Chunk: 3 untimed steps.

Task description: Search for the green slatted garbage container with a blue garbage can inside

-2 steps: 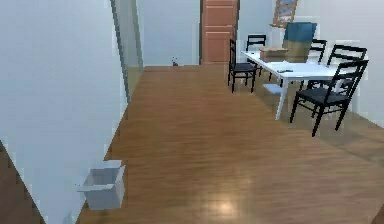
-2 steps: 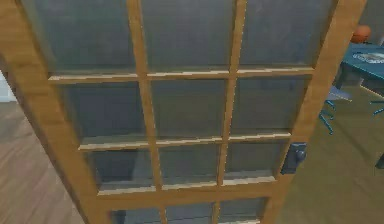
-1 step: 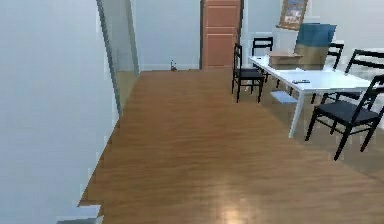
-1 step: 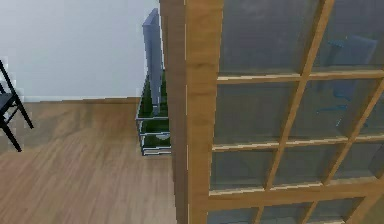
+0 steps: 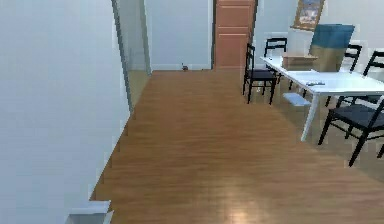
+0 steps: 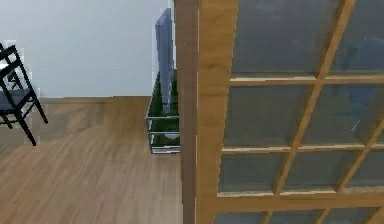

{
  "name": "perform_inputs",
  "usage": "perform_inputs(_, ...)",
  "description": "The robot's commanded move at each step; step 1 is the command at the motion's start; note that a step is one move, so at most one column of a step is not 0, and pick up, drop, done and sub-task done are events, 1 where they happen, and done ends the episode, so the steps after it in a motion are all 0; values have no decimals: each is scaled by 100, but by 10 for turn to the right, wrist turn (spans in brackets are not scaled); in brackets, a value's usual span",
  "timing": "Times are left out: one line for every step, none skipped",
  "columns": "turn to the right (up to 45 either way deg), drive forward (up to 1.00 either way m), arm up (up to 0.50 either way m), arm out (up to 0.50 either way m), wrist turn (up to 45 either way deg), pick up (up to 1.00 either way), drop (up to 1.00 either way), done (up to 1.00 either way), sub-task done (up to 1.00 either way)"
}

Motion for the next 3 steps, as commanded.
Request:
perform_inputs(0,100,0,0,0,0,0,0,0)
perform_inputs(0,25,0,0,0,0,0,0,0)
perform_inputs(-30,0,0,0,0,0,0,0,0)
